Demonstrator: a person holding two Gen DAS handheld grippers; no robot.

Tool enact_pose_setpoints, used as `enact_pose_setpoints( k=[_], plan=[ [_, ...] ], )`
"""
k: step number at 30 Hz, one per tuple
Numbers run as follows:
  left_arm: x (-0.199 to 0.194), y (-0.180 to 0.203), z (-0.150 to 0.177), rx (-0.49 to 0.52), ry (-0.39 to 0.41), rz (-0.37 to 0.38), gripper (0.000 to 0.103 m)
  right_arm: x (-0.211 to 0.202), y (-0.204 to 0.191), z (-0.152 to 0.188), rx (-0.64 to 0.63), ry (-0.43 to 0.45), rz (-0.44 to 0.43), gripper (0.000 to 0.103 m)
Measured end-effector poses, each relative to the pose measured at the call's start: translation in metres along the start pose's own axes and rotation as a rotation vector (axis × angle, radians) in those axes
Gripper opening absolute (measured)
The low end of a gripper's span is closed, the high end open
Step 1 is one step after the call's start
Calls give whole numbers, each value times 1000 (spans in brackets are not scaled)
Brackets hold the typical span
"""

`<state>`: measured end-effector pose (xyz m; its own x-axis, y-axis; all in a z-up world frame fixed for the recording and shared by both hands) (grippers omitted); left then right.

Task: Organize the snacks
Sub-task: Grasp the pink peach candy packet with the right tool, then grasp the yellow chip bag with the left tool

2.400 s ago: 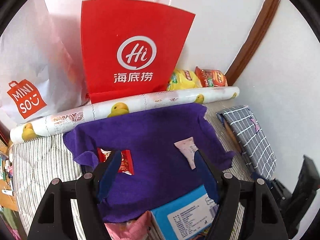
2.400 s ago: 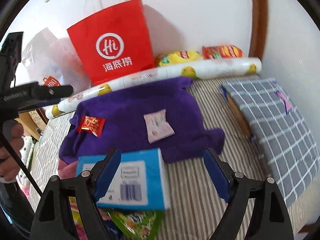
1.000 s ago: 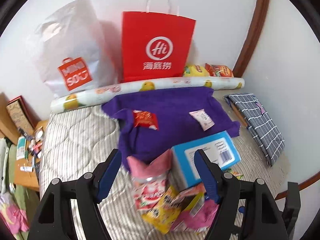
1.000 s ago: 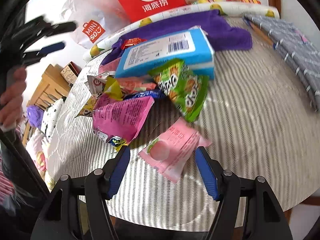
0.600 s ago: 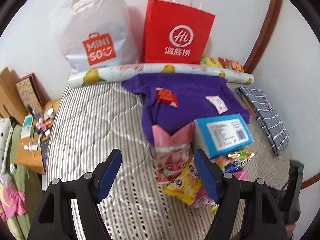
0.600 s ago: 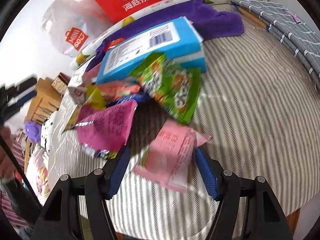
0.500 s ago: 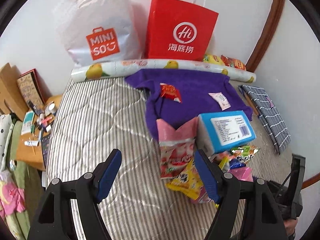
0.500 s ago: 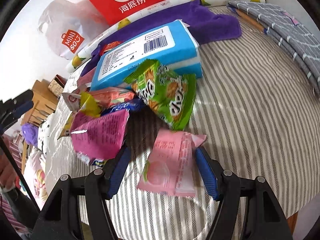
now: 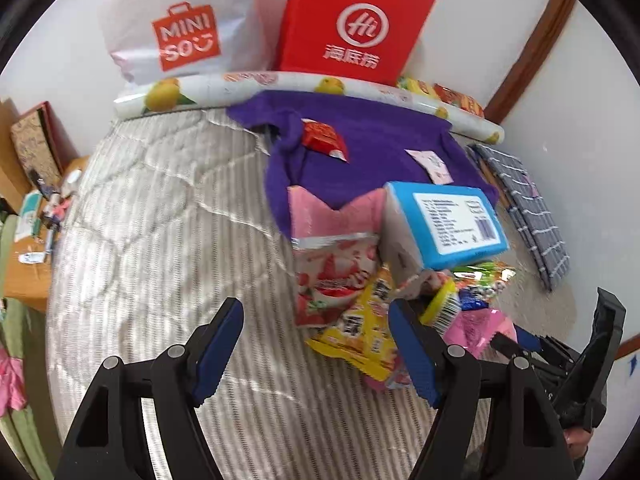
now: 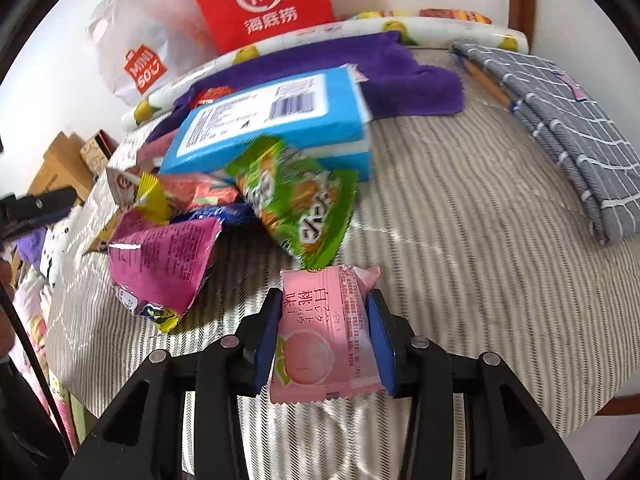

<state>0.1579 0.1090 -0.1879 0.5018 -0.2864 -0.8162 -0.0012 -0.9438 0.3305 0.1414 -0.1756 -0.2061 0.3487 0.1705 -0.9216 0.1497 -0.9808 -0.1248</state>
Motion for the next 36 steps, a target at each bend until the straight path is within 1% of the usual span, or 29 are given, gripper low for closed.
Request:
enact_pose_setpoints(
  k=[3, 7, 10, 15, 18, 21, 25, 27, 28, 30, 33, 36],
  plan=[
    [6, 12, 2, 36, -14, 22, 73, -7, 9, -2, 22, 15, 2, 42],
    [20, 23, 10, 66, -62, 35, 73, -12, 19, -3, 38, 22, 3, 42],
    [28, 25, 14, 84, -84, 20, 73, -14, 23, -1, 46, 25, 2, 42],
    [42, 27, 19, 96, -114, 12, 73, -13, 23, -1, 38, 25, 2, 42],
    [55, 25, 18, 80, -133, 5, 73, -13, 24, 0, 41, 23, 1, 42],
    [65, 26, 19, 68, -155, 22, 73, -12, 25, 1, 54, 16, -7, 42],
    [78, 29, 24, 78, -182, 27, 73, -11, 30, 1, 71, 9, -16, 42],
    [79, 28, 26, 80, -182, 23, 71, -10, 32, 1, 79, 5, -17, 42],
    [77, 28, 26, 83, -171, 23, 62, -10, 32, 2, 82, 4, -19, 42],
    [72, 27, 27, 86, -156, 27, 57, -10, 32, 2, 86, 2, -22, 42],
    [60, 24, 28, 81, -141, 48, 55, -13, 30, 0, 80, 9, -22, 42],
    [44, 16, 28, 67, -118, 38, 54, -19, 29, -3, 75, 26, -25, 42]
  ],
)
Point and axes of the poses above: each gripper's, at about its wrist camera, not at the fingertips, and x roughly the way its jaws point, y to its right, z to its underside, the point moved 6 cm from there along x, roughly the way its jaws point, and after that the axes turned 6 degrees about z, right-handed, at the moved point
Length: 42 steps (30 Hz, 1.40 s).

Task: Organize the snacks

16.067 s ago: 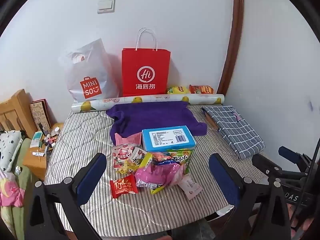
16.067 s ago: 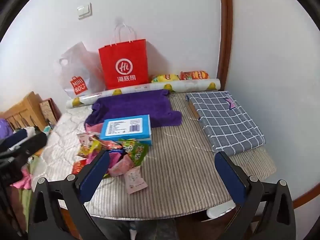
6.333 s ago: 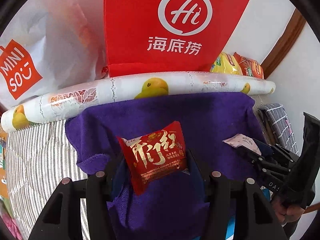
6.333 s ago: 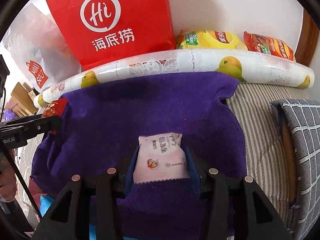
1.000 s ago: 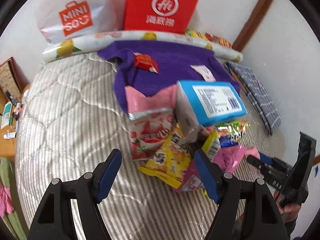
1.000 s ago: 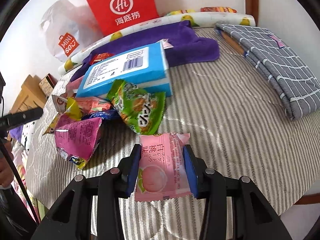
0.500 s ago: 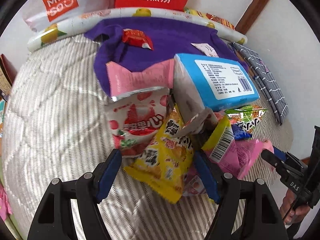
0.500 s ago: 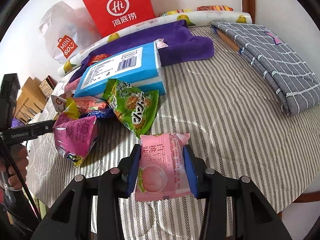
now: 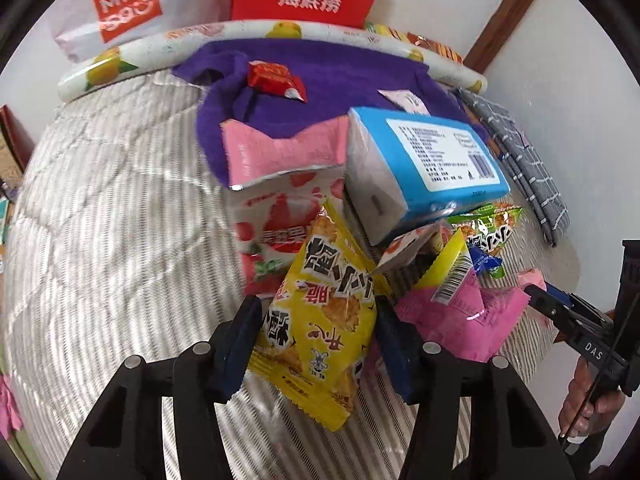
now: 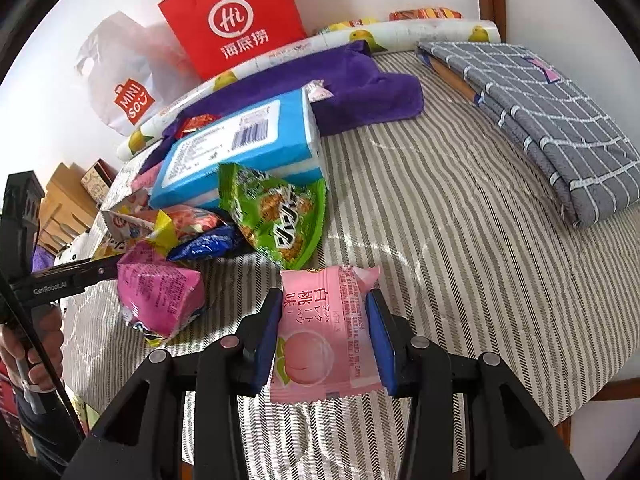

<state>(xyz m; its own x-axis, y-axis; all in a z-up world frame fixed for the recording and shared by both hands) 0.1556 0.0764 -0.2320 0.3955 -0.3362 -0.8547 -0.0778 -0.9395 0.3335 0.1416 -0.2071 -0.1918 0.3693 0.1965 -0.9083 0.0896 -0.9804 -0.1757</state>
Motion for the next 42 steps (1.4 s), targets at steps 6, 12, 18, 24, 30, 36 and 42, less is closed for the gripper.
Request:
enact_pose_setpoints(
  k=[6, 12, 18, 24, 30, 36, 42],
  plan=[
    [-25, -9, 3, -30, 34, -14, 54, -17, -1, -6, -4, 43, -7, 42],
    [-57, -1, -6, -19, 97, -22, 54, -38, -5, -18, -27, 96, -15, 42],
    [-74, 15, -26, -9, 153, 3, 54, -54, -11, -38, -63, 152, -8, 42],
    [-77, 32, -53, -2, 184, 24, 54, -60, -20, -67, -84, 193, -13, 42],
    [-73, 35, -86, -9, 224, 19, 54, -59, -32, -106, -107, 242, -21, 42],
    [-65, 31, -114, -29, 278, 10, 54, -39, -39, -143, -97, 262, -45, 42],
    [-44, 21, -145, -60, 300, 24, 54, -12, -48, -177, -78, 255, -87, 42]
  ],
)
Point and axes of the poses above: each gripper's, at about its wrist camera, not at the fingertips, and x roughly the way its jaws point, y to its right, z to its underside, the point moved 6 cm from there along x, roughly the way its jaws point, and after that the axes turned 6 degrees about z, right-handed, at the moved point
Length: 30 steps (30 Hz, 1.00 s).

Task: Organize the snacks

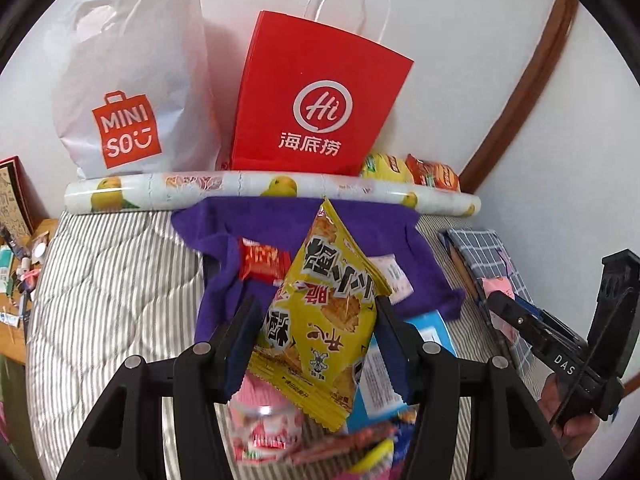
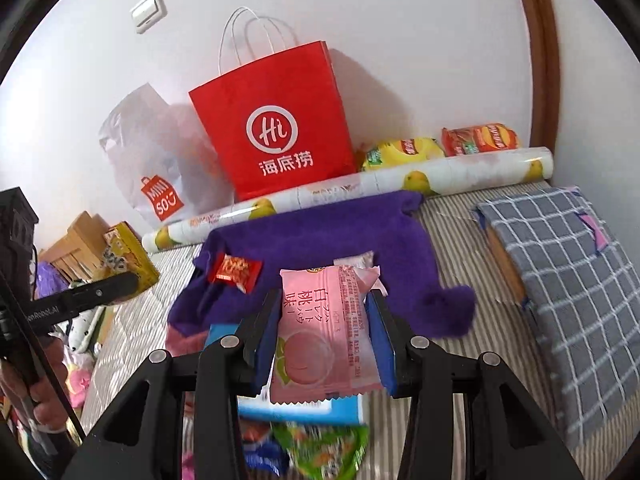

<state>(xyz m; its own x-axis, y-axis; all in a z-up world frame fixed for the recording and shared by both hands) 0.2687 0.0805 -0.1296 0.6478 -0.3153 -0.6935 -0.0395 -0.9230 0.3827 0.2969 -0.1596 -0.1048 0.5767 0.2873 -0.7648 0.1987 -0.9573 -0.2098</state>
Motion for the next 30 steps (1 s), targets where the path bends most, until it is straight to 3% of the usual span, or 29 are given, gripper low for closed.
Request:
enact_pose_setpoints(
  k=[13, 21, 30],
  plan=[
    [56, -31, -3, -61, 21, 23, 54, 65, -20, -46, -61, 25, -41, 42],
    [78, -40, 10, -77, -19, 2, 54, 101, -11, -30, -45, -20, -60, 42],
    [81, -33, 17, -70, -25, 19, 54, 94, 4, -25, -33, 3, -49, 42]
  ],
)
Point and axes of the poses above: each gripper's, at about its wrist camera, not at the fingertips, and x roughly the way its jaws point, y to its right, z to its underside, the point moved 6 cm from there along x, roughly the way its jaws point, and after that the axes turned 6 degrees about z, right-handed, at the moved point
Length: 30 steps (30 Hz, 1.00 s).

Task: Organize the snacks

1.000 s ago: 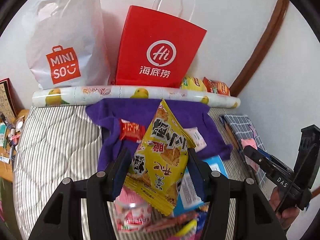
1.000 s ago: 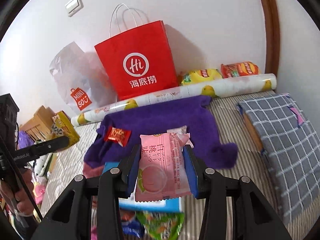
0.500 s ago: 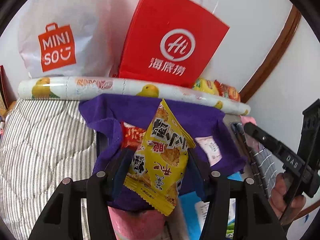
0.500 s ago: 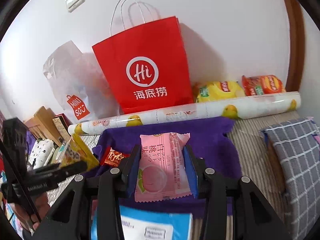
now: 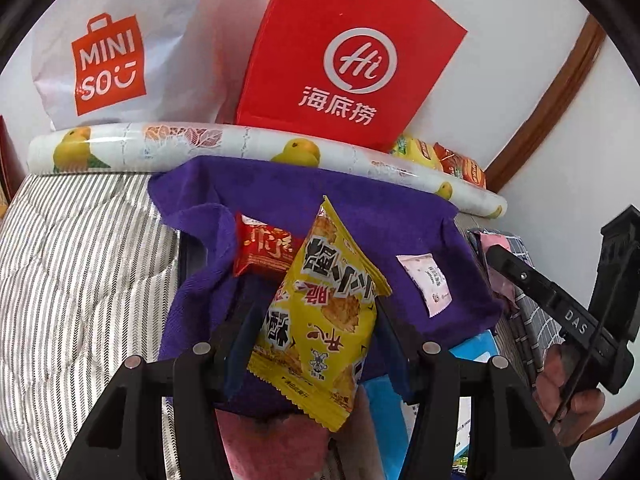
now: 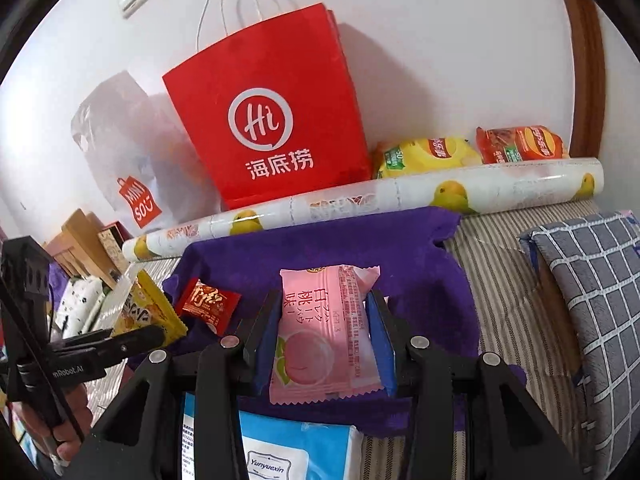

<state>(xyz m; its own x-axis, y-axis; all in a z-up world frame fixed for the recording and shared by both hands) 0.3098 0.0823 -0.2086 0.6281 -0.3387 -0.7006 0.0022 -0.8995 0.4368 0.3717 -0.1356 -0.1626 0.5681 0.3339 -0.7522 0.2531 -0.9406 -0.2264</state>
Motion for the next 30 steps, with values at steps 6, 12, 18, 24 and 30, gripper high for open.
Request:
enact_pose_setpoints(
  k=[6, 12, 18, 24, 30],
  plan=[
    [4, 3, 2, 7, 0, 6, 54, 2, 5, -1, 22, -1, 0, 42],
    [12, -4, 5, -25, -23, 16, 54, 14, 11, 4, 43, -34, 12, 42],
    [9, -6, 6, -43, -16, 28, 54, 16, 11, 6, 38, -34, 18, 42],
    [7, -7, 5, -51, -7, 30, 54, 18, 11, 7, 32, -41, 22, 42],
    [7, -7, 5, -54, -7, 31, 54, 19, 11, 7, 33, -46, 26, 42]
  ],
)
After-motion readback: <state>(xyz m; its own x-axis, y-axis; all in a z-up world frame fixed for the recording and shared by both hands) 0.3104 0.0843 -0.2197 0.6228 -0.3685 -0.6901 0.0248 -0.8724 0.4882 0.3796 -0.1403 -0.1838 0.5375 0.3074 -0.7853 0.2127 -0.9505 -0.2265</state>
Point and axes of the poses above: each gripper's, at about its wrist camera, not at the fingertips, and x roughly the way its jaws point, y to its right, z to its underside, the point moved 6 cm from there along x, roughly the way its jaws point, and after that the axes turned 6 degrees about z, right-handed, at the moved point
